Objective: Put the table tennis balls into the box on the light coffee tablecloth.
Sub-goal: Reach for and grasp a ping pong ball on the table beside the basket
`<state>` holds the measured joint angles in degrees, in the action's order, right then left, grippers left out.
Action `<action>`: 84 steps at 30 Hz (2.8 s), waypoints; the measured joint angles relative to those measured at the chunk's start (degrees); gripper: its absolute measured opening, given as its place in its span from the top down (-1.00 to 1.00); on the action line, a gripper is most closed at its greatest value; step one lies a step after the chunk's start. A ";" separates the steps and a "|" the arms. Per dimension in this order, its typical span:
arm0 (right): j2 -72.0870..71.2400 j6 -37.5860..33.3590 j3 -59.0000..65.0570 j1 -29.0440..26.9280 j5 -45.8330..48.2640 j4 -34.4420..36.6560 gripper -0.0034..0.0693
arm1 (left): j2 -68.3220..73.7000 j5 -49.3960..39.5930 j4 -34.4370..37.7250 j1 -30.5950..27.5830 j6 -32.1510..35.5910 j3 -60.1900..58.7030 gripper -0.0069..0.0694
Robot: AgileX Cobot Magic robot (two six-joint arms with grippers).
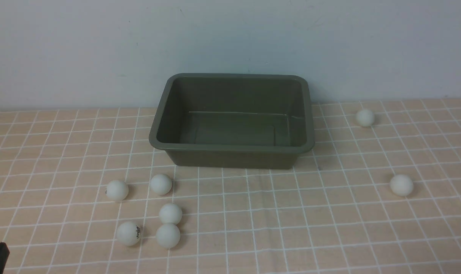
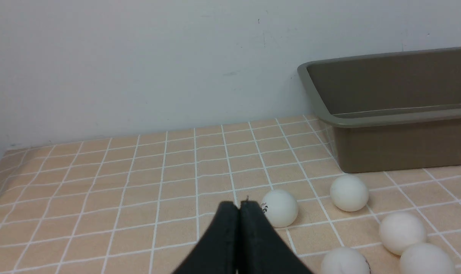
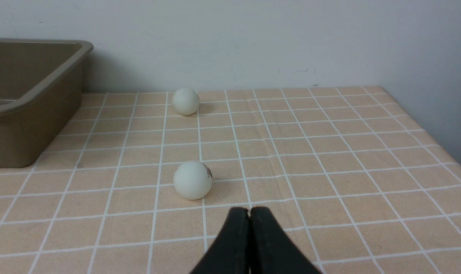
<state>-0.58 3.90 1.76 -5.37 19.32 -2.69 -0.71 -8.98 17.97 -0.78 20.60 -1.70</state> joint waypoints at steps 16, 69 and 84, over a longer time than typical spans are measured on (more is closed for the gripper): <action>0.00 0.00 0.00 0.00 0.00 0.00 0.96 | 0.00 0.00 0.00 0.00 0.00 0.00 0.99; 0.00 5.36 0.00 0.62 -11.09 43.13 0.96 | 0.00 2.15 55.53 0.00 -11.38 0.00 0.98; 0.00 5.92 0.00 0.62 -5.40 56.19 0.55 | 0.00 0.31 61.32 0.00 -10.71 0.00 0.17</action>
<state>-0.58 9.81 1.76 -4.75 13.93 53.50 -0.71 -8.67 79.29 -0.78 9.89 -1.70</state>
